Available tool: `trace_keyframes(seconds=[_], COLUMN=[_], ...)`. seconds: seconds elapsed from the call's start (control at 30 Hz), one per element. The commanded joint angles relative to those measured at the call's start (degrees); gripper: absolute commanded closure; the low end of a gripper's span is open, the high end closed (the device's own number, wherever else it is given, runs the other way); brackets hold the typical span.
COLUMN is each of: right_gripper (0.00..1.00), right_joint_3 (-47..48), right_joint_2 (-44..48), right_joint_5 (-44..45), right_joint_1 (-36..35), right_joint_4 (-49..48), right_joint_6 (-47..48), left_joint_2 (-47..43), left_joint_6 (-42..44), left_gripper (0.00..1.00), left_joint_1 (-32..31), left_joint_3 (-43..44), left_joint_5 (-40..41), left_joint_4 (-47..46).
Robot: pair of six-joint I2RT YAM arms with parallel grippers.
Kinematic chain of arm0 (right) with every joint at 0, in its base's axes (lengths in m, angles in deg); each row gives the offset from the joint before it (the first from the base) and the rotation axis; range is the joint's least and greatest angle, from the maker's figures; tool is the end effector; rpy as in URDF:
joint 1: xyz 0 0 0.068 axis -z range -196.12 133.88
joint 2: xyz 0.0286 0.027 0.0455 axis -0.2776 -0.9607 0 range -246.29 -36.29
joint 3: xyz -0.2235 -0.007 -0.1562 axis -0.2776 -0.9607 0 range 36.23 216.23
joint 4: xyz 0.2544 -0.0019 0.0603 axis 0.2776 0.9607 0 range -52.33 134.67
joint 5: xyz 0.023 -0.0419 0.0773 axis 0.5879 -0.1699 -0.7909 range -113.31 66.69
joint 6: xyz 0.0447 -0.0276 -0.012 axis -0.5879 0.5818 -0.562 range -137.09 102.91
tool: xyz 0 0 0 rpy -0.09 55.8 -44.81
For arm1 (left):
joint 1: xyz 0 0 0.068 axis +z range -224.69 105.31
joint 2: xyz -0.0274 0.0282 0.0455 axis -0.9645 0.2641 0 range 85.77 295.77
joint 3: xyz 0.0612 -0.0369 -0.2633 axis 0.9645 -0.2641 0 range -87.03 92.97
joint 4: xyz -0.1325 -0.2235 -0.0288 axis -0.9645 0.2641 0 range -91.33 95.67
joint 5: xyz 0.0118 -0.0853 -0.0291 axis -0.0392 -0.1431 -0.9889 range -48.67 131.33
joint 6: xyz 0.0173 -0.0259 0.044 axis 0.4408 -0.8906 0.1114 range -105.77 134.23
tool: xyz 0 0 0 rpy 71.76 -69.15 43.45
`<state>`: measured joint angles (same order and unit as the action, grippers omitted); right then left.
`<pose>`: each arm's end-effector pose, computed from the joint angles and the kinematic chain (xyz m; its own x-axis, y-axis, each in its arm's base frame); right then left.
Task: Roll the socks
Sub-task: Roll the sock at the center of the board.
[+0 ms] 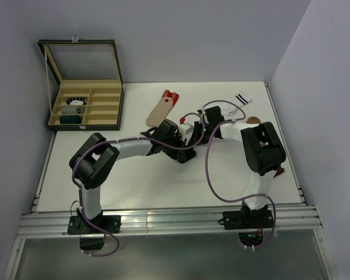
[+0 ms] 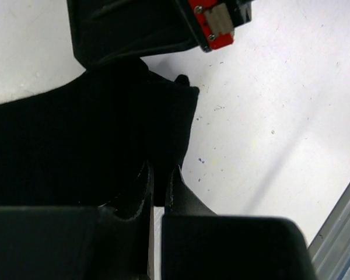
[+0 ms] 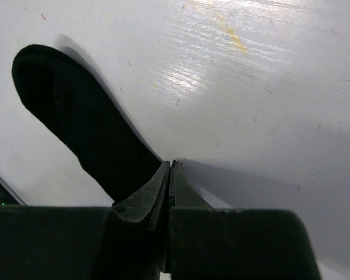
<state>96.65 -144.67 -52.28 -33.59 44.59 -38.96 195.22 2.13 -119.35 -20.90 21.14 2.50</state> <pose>0.3500 0.1283 0.1363 -0.9209 0.0519 -0.3864 -0.1997 0.7883 0.5820 0.2760 -0.2901 0.1593 -0.6831 0.3986 -0.6119 0.6990 0.5994 -0.3899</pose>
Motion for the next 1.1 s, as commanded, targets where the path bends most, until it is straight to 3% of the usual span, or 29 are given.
trace_keyframes(seconds=[0.0,0.47,0.77,1.07], right_gripper=[1.0,1.0,1.0,1.0], right_joint_3=[0.7,-0.7,-0.9,-1.1], right_joint_2=[0.1,1.1,1.1,1.4], right_joint_5=[1.5,3.7,4.5,5.3], right_joint_1=[0.3,1.1,1.1,1.2], right_joint_4=[-1.1,-2.2,-2.3,-2.5], right_joint_6=[-0.3,-2.2,-2.8,-3.6], left_joint_2=[-1.5,-4.9,-7.6,-4.1], left_joint_6=[-2.6,-12.4,-15.8,-21.6], left_gripper=[0.99,0.99,0.99,0.99], left_joint_1=[0.6,4.8,4.7,6.2], left_joint_3=[-2.2,-7.3,-9.0,-11.3], left_joint_5=[1.6,-5.0,-3.7,-6.1], left_joint_4=[5.0,-3.1,-6.3,-9.9])
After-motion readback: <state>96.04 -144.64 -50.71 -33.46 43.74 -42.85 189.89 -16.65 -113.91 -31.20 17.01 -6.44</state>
